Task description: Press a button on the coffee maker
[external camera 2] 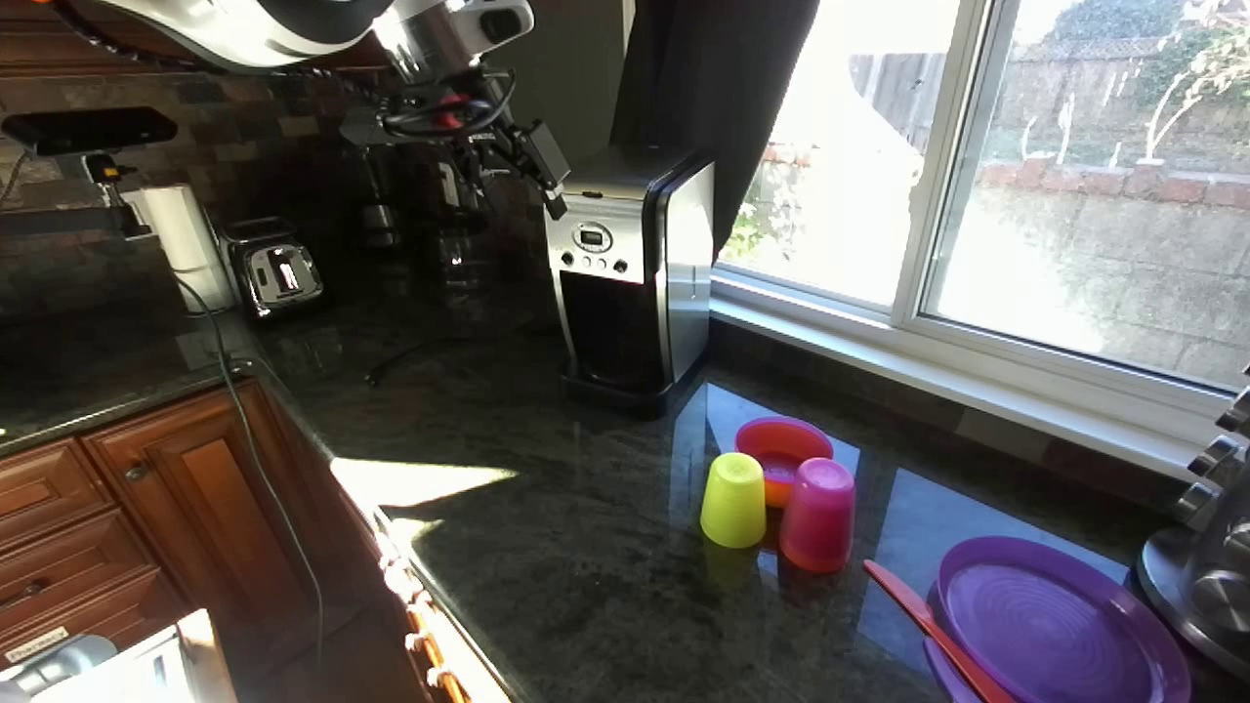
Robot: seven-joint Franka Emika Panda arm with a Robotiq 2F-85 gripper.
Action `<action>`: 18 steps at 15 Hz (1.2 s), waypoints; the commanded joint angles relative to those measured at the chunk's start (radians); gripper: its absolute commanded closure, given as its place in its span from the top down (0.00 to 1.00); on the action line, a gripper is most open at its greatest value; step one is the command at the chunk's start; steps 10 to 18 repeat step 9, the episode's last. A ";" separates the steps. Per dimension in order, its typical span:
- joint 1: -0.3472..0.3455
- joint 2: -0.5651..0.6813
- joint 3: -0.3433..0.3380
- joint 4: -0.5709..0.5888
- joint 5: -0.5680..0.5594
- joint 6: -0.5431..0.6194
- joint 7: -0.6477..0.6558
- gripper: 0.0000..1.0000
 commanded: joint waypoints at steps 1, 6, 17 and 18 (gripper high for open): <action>-0.005 -0.004 0.005 0.002 0.002 -0.002 0.001 1.00; -0.006 -0.010 0.006 0.002 0.002 -0.002 0.004 1.00; -0.006 -0.010 0.007 0.002 0.002 -0.002 0.005 1.00; -0.006 -0.010 0.007 0.002 0.002 -0.002 0.005 1.00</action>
